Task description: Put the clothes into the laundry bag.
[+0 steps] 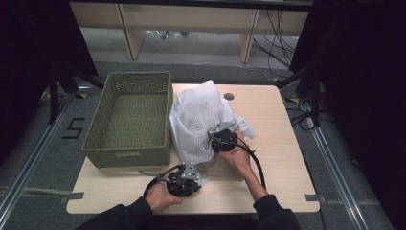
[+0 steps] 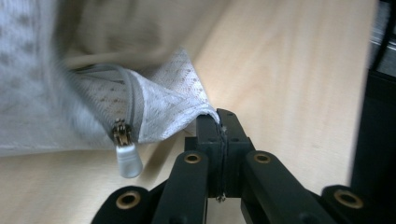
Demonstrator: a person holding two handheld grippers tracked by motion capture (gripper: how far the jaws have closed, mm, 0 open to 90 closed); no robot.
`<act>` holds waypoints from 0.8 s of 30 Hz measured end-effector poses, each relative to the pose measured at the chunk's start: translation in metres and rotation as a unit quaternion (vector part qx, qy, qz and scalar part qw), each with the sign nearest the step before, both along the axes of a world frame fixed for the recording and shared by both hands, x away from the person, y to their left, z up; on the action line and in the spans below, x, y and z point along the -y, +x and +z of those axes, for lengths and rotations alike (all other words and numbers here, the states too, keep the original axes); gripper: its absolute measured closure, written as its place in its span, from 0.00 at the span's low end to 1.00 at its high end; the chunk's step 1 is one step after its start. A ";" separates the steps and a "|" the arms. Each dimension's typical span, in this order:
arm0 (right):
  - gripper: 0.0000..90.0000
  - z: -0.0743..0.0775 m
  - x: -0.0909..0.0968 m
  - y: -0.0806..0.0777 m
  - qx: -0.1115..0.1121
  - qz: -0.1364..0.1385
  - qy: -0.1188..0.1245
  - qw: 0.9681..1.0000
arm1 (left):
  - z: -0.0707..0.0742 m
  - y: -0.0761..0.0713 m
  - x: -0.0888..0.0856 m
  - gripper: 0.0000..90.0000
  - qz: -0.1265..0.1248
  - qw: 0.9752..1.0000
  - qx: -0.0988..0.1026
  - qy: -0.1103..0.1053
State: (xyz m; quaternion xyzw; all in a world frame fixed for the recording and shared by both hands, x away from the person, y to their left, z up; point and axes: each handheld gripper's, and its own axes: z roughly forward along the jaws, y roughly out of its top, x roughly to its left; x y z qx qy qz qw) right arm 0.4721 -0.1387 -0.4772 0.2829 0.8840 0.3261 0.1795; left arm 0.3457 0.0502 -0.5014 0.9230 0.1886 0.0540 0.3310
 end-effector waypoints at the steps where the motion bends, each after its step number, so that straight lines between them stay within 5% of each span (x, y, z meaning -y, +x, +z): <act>1: 1.00 -0.001 -0.001 0.001 0.005 -0.004 0.004 1.000 | 0.000 -0.001 0.001 0.99 -0.005 1.000 0.000 0.001; 3: 1.00 -0.003 -0.002 0.005 0.004 -0.009 0.003 1.000 | -0.001 -0.004 0.001 0.99 -0.010 1.000 -0.004 0.000; 5: 1.00 -0.002 -0.003 0.008 0.004 -0.012 0.001 1.000 | -0.002 -0.007 0.003 0.99 0.001 0.999 -0.028 -0.029; 8: 1.00 -0.001 -0.005 0.010 0.002 -0.018 -0.002 1.000 | -0.002 -0.009 0.003 0.99 -0.012 0.999 -0.019 -0.024; 13: 1.00 0.006 0.001 0.007 0.008 -0.004 -0.016 1.000 | 0.002 -0.003 -0.005 0.98 0.009 0.999 -0.019 -0.029; 18: 1.00 0.023 0.021 -0.006 0.019 0.014 -0.015 1.000 | 0.003 -0.002 -0.009 0.98 0.015 1.000 -0.013 -0.021; 22: 1.00 0.032 0.036 -0.016 0.025 0.023 -0.021 0.999 | 0.005 0.004 -0.016 0.98 0.007 1.000 -0.008 0.006; 24: 1.00 0.037 0.050 -0.026 0.022 0.022 -0.015 0.999 | 0.006 0.011 -0.021 0.98 0.022 1.000 -0.001 0.011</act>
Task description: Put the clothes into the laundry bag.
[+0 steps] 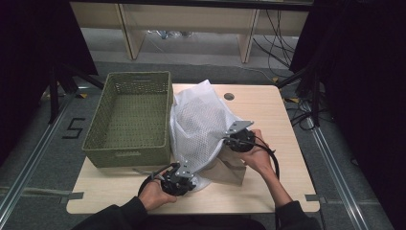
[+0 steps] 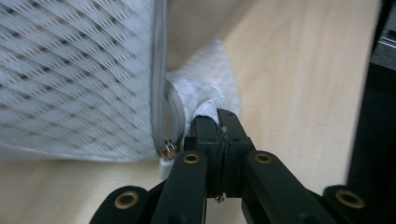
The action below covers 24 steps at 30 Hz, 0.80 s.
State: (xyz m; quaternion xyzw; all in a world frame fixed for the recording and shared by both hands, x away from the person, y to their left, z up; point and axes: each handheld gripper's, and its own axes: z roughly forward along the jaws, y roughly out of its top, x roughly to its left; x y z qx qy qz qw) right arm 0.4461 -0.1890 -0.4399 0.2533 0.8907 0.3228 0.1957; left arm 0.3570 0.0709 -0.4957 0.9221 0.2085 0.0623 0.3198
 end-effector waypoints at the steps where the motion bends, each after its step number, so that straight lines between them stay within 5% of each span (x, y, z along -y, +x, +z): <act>1: 1.00 0.002 0.004 -0.003 0.000 0.000 -0.007 1.000 | 0.001 0.003 -0.002 0.98 0.003 1.000 0.006 0.004; 3: 1.00 0.004 0.012 -0.011 0.001 0.004 -0.007 1.000 | 0.003 0.008 -0.008 0.98 0.015 1.000 0.006 0.002; 5: 1.00 0.007 0.017 -0.018 -0.006 0.008 -0.013 1.000 | 0.003 0.011 -0.012 0.98 0.056 0.998 0.012 -0.018; 12: 1.00 0.018 0.017 -0.043 0.001 0.043 -0.018 0.999 | 0.005 0.023 -0.033 0.93 0.105 0.994 0.032 -0.007; 15: 1.00 0.024 0.015 -0.050 0.003 0.041 -0.015 0.999 | 0.005 0.018 -0.033 0.81 0.128 0.991 0.048 0.000; 18: 1.00 0.029 0.014 -0.053 0.002 0.040 -0.011 0.999 | 0.018 0.004 -0.032 0.63 0.129 0.989 0.076 0.013; 20: 1.00 0.030 0.013 -0.054 0.003 0.039 -0.009 0.999 | 0.031 -0.009 -0.027 0.57 0.116 0.989 0.089 0.001; 22: 1.00 0.029 0.011 -0.054 0.001 0.041 -0.010 0.999 | 0.033 -0.012 -0.024 0.52 0.109 0.990 0.085 -0.005; 24: 1.00 0.029 0.010 -0.054 0.002 0.045 -0.013 0.999 | 0.031 -0.021 -0.004 0.47 0.097 0.994 0.043 -0.041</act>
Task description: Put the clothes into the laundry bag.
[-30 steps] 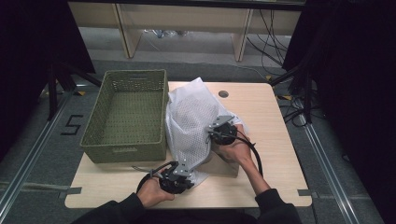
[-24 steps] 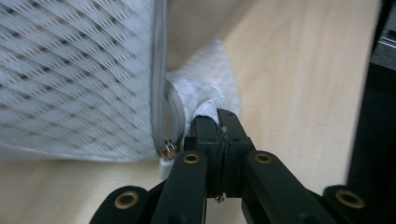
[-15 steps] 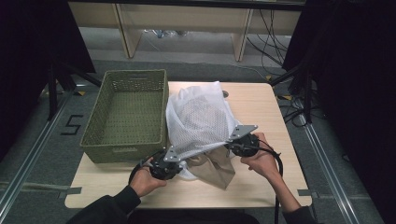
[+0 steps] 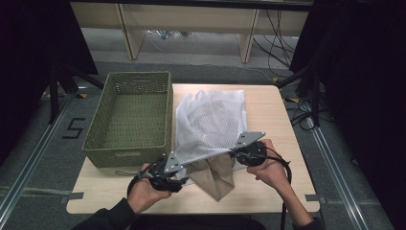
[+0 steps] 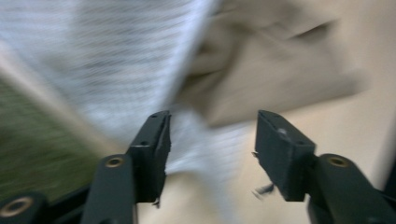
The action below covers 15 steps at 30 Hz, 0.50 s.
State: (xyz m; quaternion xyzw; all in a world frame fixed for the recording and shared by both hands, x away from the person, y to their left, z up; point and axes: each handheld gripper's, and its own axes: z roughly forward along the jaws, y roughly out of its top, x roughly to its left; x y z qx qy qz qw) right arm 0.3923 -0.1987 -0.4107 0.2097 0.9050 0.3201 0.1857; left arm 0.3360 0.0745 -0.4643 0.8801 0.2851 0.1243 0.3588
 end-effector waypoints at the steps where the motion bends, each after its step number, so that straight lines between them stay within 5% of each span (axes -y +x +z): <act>1: 1.00 0.000 -0.001 0.000 0.003 0.002 0.001 1.000 | -0.003 -0.001 0.007 0.44 -0.007 1.000 -0.008 -0.002; 6: 1.00 0.004 -0.001 -0.002 0.007 -0.005 0.002 1.000 | -0.024 0.008 0.044 0.33 -0.016 0.999 -0.032 0.013; 9: 1.00 0.007 -0.002 -0.007 0.005 0.000 0.007 1.000 | -0.033 0.017 0.056 0.30 -0.012 0.999 -0.014 0.031; 10: 1.00 0.008 -0.003 -0.007 0.007 0.007 0.006 1.000 | -0.035 0.020 0.059 0.36 -0.007 1.000 -0.014 0.025; 13: 1.00 0.012 -0.004 -0.011 0.005 0.006 0.010 1.000 | -0.034 0.031 0.064 0.79 -0.034 0.999 0.013 0.019; 15: 1.00 0.012 -0.004 -0.012 0.009 0.016 0.008 1.000 | -0.028 0.037 0.068 0.94 -0.028 0.999 0.018 0.006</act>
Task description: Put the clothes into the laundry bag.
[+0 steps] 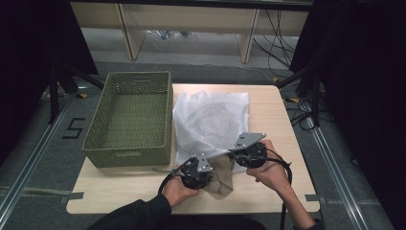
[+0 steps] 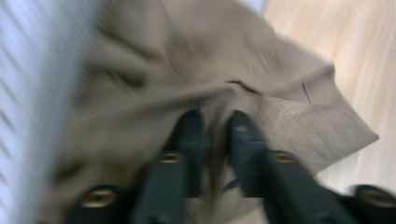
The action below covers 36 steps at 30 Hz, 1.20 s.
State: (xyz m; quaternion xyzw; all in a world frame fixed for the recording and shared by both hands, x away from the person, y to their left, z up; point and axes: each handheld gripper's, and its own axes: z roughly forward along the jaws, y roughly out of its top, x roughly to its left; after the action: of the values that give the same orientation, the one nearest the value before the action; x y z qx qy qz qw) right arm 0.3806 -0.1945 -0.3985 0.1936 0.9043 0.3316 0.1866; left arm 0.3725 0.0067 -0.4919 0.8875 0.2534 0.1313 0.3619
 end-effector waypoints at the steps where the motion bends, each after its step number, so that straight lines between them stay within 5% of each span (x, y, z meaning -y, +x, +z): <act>1: 1.00 0.001 0.000 -0.001 0.000 0.000 0.000 1.000 | 0.004 0.002 0.003 0.97 0.006 1.000 0.000 -0.012; 6: 1.00 0.007 0.003 -0.004 0.001 0.000 0.006 1.000 | 0.019 0.020 0.008 0.99 0.024 0.999 0.044 -0.008; 10: 1.00 0.007 0.003 -0.006 -0.003 -0.006 0.007 1.000 | 0.012 0.031 0.013 0.99 0.075 0.995 0.059 -0.040; 11: 1.00 0.006 0.003 -0.005 0.000 -0.001 0.004 1.000 | 0.009 0.031 0.013 0.96 0.080 0.994 0.052 -0.044; 13: 1.00 0.003 0.003 -0.004 -0.001 -0.002 0.004 1.000 | 0.008 0.030 0.006 0.88 0.036 0.999 0.036 -0.006; 14: 1.00 0.002 0.004 -0.003 -0.004 -0.003 0.003 1.000 | 0.005 0.025 0.007 0.81 0.045 0.998 0.023 -0.025; 22: 1.00 -0.002 0.005 -0.001 -0.010 -0.007 -0.003 1.000 | 0.019 -0.006 -0.006 0.41 0.040 0.999 -0.004 -0.031; 26: 1.00 -0.002 0.006 0.000 -0.012 -0.009 -0.001 1.000 | 0.023 -0.026 -0.008 0.33 0.015 1.000 -0.019 -0.020; 30: 1.00 -0.004 0.006 0.001 -0.010 -0.007 -0.006 1.000 | 0.009 -0.042 -0.001 0.28 -0.004 1.000 -0.031 0.000; 36: 1.00 -0.004 0.004 0.000 -0.016 -0.008 -0.005 1.000 | -0.009 -0.037 0.020 0.26 -0.004 0.999 -0.017 0.032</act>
State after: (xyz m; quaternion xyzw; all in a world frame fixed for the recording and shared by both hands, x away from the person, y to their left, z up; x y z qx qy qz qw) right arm 0.3804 -0.1982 -0.4023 0.2051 0.9074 0.3221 0.1756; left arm 0.3354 -0.0136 -0.5006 0.9020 0.2515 0.1224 0.3289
